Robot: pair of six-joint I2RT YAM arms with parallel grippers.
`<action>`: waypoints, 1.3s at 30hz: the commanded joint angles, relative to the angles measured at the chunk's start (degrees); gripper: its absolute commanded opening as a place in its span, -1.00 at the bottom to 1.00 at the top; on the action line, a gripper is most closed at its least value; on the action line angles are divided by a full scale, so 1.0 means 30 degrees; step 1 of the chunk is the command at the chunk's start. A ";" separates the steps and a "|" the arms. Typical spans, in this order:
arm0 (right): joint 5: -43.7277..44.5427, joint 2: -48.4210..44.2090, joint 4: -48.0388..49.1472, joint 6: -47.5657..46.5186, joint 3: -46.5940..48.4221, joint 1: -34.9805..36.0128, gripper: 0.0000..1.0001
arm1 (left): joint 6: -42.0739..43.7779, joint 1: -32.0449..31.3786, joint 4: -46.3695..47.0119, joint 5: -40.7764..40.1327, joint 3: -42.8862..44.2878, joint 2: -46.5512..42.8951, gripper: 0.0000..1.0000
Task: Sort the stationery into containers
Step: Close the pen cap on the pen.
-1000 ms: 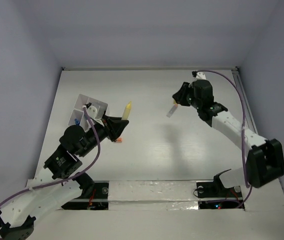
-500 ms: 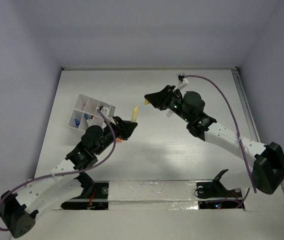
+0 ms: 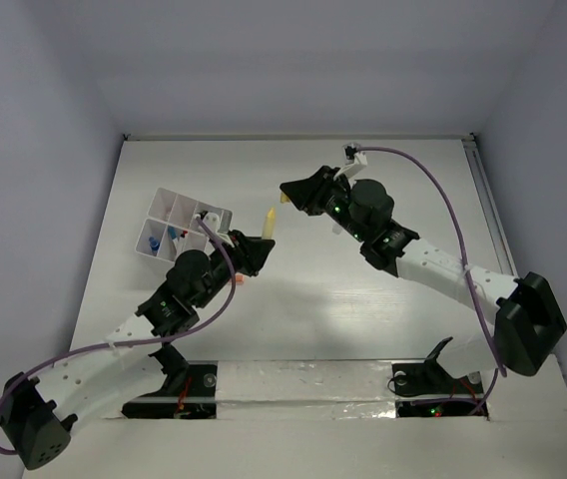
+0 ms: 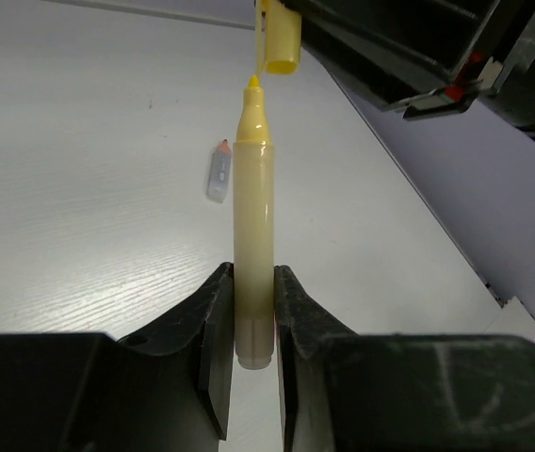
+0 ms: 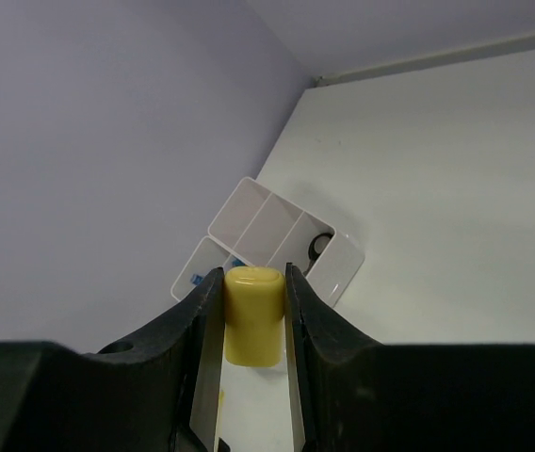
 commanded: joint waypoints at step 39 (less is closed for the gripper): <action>0.0830 0.1478 0.0324 -0.0746 0.1871 0.2648 -0.83 | 0.1459 -0.0266 0.1665 -0.2239 0.0712 0.0137 -1.00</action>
